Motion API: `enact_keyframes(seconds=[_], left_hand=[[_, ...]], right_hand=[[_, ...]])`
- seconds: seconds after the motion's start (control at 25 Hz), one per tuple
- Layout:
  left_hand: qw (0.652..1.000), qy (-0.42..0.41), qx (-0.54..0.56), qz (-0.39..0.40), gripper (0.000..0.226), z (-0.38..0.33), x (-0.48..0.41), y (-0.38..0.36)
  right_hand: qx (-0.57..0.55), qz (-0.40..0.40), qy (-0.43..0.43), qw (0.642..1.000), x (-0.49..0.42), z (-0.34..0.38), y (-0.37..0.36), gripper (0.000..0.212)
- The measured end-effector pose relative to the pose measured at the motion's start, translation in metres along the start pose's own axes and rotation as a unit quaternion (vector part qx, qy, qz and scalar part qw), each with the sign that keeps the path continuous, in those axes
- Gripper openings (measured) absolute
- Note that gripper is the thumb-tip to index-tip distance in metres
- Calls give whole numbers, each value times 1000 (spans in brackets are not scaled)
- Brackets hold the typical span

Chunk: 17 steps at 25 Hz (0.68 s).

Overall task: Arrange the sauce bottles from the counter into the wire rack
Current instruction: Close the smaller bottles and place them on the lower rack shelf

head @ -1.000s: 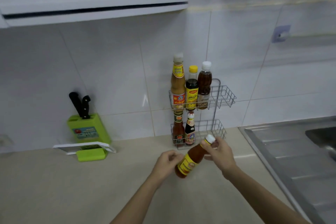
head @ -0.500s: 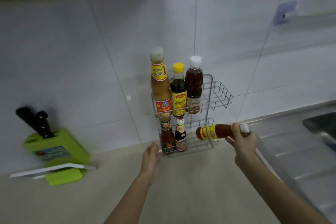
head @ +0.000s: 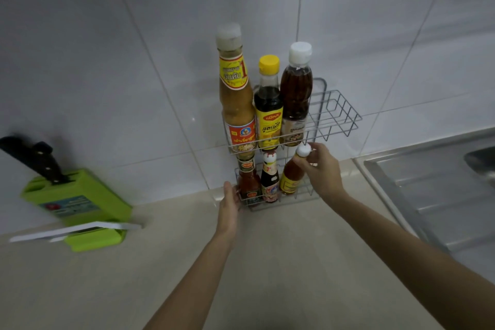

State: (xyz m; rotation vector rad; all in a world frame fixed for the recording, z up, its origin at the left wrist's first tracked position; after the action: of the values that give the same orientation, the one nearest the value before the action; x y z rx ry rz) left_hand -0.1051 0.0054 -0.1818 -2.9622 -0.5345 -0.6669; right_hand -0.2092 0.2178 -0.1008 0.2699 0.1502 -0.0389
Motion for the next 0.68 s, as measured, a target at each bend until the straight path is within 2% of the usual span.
enact_keyframes(seconds=[0.2,0.4,0.68], left_hand=[[1000,1,-8,3,63,1,-3,-2],[998,-7,-56,13,66,7,-6,-1],[991,-5,-128,38,70,4,-2,-3]], right_hand=[[78,38,27,996,2,1,-16,30],[87,24,17,996,4,-4,-16,30],[104,61,27,992,6,-2,-21,25]])
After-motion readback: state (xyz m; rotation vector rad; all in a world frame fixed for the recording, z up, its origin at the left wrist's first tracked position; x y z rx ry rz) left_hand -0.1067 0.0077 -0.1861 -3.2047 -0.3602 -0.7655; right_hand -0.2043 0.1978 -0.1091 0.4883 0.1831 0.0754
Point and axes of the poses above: each hand's wrist, its own x-axis away from the middle knuckle, its own y-axis out of the back of the hand, z = x × y, the point moved 7 cm from there along -x, towards the middle knuckle, and after that the axes turned 9 degrees about -x, right-handed, at the moved point
